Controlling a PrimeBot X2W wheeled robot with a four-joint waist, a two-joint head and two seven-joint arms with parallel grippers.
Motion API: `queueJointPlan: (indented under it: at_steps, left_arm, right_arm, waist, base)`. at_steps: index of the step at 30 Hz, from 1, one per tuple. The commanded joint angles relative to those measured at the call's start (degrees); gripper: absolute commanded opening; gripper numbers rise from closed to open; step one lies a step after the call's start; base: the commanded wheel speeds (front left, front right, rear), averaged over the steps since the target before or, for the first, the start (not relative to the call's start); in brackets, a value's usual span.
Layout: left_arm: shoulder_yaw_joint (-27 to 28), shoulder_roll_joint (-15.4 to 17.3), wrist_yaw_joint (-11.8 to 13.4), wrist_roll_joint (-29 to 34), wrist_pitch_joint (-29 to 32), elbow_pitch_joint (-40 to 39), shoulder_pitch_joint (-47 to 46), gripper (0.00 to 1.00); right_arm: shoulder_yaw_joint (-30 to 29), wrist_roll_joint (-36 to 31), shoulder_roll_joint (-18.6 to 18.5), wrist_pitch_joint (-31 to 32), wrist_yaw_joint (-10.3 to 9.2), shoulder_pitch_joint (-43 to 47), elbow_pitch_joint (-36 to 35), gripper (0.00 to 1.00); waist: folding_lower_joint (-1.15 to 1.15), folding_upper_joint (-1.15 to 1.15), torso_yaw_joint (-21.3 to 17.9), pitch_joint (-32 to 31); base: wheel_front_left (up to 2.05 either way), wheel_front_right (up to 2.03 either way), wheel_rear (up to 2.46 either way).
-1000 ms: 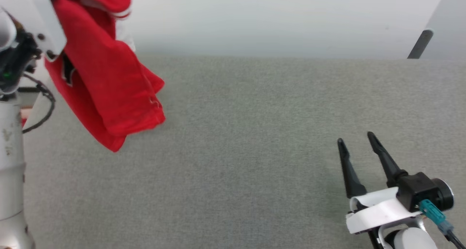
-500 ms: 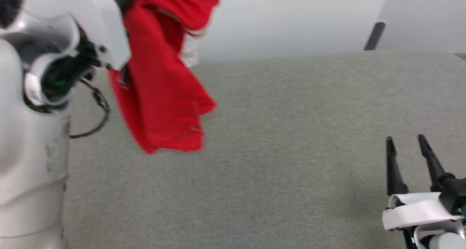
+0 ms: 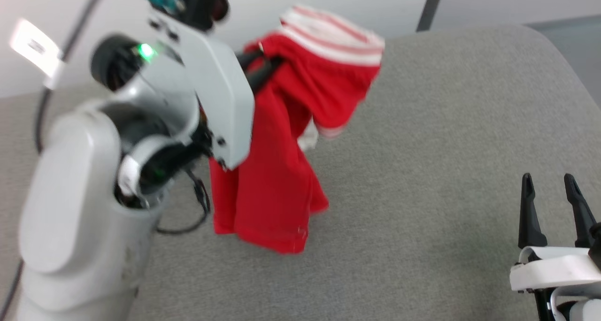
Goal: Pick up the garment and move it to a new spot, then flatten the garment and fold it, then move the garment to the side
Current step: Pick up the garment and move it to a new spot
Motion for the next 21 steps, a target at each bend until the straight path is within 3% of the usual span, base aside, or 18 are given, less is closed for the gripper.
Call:
queueJointPlan:
  at_steps: [1, 10, 21]
  left_arm:
    - [-0.48, -0.07, 0.34, -0.14, 0.38, -0.39, 1.7, 0.0]
    - [-4.5, 0.93, 0.33, -0.74, 2.74, -0.57, 10.26, 0.0]
    - [-7.63, 2.13, 0.24, -1.92, 5.31, 0.29, 16.89, 0.0]
  right_arm:
    - [0.25, 1.1, 0.23, -0.07, 0.0, -0.7, 0.16, 1.0]
    - [1.12, 3.03, 0.21, -0.07, 0.0, -1.96, 1.21, 1.0]
    - [1.69, 3.6, 0.2, -0.07, 0.0, -2.86, 2.01, 1.0]
  waist:
    - [0.0, 0.0, -2.2, 2.4]
    - [0.0, 0.0, -3.43, 4.98]
    - [0.0, 0.0, -2.23, 5.43]
  base:
    - [0.0, 0.0, 0.0]
    - [0.0, 0.0, 0.0]
    - [0.0, 0.0, 0.0]
